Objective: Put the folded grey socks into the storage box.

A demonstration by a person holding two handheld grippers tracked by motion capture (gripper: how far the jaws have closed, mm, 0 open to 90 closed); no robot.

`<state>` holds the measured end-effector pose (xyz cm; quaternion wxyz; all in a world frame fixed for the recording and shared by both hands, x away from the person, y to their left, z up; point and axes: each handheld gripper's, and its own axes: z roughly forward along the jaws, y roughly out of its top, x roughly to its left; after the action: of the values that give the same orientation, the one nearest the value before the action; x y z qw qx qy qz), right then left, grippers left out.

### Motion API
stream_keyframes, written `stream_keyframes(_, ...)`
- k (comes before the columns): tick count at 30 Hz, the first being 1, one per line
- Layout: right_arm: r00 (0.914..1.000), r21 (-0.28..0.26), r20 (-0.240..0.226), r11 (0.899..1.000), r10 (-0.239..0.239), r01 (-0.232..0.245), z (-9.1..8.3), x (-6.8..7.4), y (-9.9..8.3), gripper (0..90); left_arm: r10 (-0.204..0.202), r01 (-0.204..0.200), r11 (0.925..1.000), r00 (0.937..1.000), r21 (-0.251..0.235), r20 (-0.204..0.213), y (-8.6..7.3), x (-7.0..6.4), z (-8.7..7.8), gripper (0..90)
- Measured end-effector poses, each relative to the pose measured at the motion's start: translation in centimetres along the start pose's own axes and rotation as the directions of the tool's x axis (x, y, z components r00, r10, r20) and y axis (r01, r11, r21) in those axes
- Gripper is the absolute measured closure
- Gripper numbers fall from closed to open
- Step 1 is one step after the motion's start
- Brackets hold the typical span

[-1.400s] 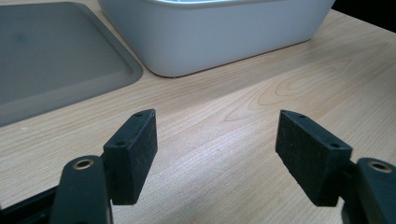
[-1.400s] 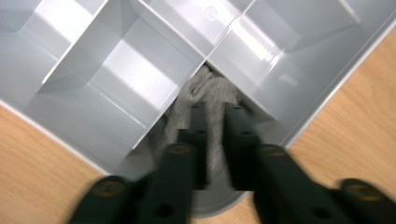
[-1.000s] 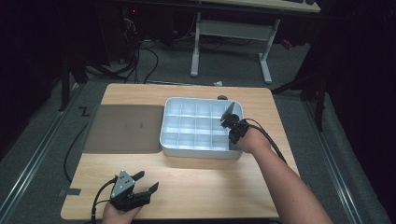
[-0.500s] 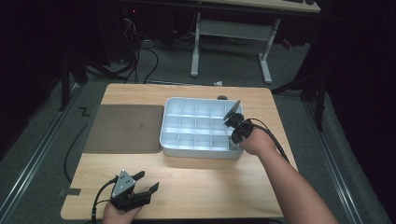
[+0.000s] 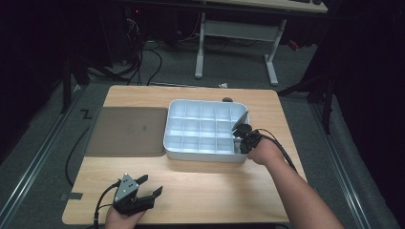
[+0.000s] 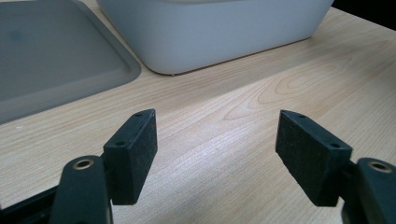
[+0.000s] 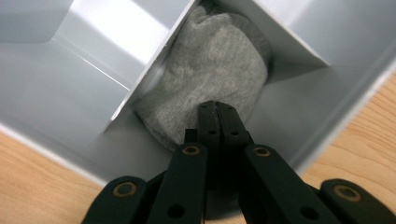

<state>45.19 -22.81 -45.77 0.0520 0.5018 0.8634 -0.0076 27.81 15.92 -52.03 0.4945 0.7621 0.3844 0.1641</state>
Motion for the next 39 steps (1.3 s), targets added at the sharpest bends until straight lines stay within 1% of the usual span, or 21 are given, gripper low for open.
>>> stream_keyframes(1, 0.9998, -0.003, -0.003, 1.0, -0.017, 0.017, 0.2, 0.0, 0.1, 90.0, 0.0, 0.0, 1.0, 1.0, 0.0, 0.0, 0.0, 0.0, 0.0, 30.1)
stream_keyframes(2, 1.0, 0.002, -0.003, 1.0, -0.007, 0.007, 0.4, 0.1, 0.1, 90.0, -0.001, 0.001, 1.0, 1.0, 0.0, 0.001, 0.0, 0.0, 0.0, 30.1)
stream_keyframes(4, 0.9997, -0.004, 0.001, 1.0, -0.024, 0.024, 0.7, 0.1, 0.2, 90.0, 0.001, -0.001, 1.0, 1.0, 0.001, 0.002, 0.0, 0.0, 0.0, 30.1)
stream_keyframes(7, 0.9998, -0.001, 0.002, 1.0, -0.022, 0.022, 0.6, 0.1, 0.2, 89.0, 0.001, -0.001, 1.0, 1.0, -0.001, 0.002, 0.0, -0.1, 0.0, 30.1)
stream_keyframes(10, 0.9999, -0.006, 0.002, 1.0, -0.015, 0.015, -0.3, 0.1, 0.1, 83.7, 0.002, -0.002, 1.0, 1.0, -0.001, 0.003, 0.0, -0.1, 0.0, 30.1)
stream_keyframes(14, 0.9997, -0.065, -0.007, 0.998, -0.021, 0.021, -2.1, -0.1, -0.1, 80.4, 0.002, -0.002, 1.0, 1.0, 0.0, 0.006, 0.0, -0.1, 0.1, 30.1)
stream_keyframes(15, 0.9999, -0.074, -0.011, 0.997, -0.005, 0.004, -2.5, -0.1, -0.1, 79.3, 0.002, -0.002, 1.0, 1.0, -0.001, 0.005, 0.0, -0.1, 0.1, 30.1)
stream_keyframes(17, 0.9998, -0.103, -0.016, 0.995, -0.009, 0.007, -3.2, -0.3, -0.2, 76.7, 0.003, -0.003, 1.0, 1.0, 0.001, 0.006, 0.1, -0.1, 0.1, 30.2)
stream_keyframes(18, 0.9998, -0.115, -0.022, 0.993, 0.001, -0.003, -3.5, -0.4, -0.3, 75.3, 0.003, -0.003, 1.0, 1.0, 0.002, 0.006, 0.0, -0.1, 0.1, 30.1)
stream_keyframes(20, 0.9997, -0.143, -0.023, 0.99, 0.001, -0.005, -3.9, -0.6, -0.4, 72.8, 0.001, -0.001, 1.0, 1.0, 0.002, 0.005, 0.0, -0.1, 0.1, 30.2)
stream_keyframes(24, 0.9997, -0.181, -0.023, 0.983, 0.007, -0.011, -4.3, -0.9, -1.0, 67.9, -0.001, 0.001, 1.0, 1.0, 0.005, 0.004, 0.0, 0.0, 0.1, 30.2)
stream_keyframes(29, 0.9996, -0.238, -0.025, 0.971, 0.013, -0.019, -5.0, -1.0, -1.8, 64.6, -0.002, 0.002, 1.0, 1.0, 0.004, 0.004, 0.1, 0.0, 0.1, 30.1)
stream_keyframes(30, 0.9994, -0.243, -0.025, 0.97, 0.023, -0.029, -5.1, -0.9, -2.0, 63.9, 0.0, 0.0, 1.0, 1.0, 0.005, 0.004, 0.1, 0.0, 0.2, 30.2)
stream_keyframes(32, 0.9997, -0.264, -0.023, 0.965, 0.008, -0.014, -5.3, -1.1, -2.3, 62.6, -0.002, 0.002, 1.0, 1.0, 0.002, 0.005, 0.1, -0.1, 0.2, 30.1)
stream_keyframes(34, 0.9993, -0.285, -0.029, 0.958, 0.025, -0.033, -5.5, -1.1, -2.7, 61.5, 0.004, -0.004, 1.0, 1.0, 0.005, 0.008, 0.1, -0.1, 0.3, 30.1)
stream_keyframes(39, 0.9987, -0.332, -0.045, 0.942, 0.025, -0.038, -5.6, -1.0, -3.7, 58.4, 0.009, -0.009, 0.9999, 0.9998, 0.005, 0.019, 0.2, -0.1, 0.4, 30.1)
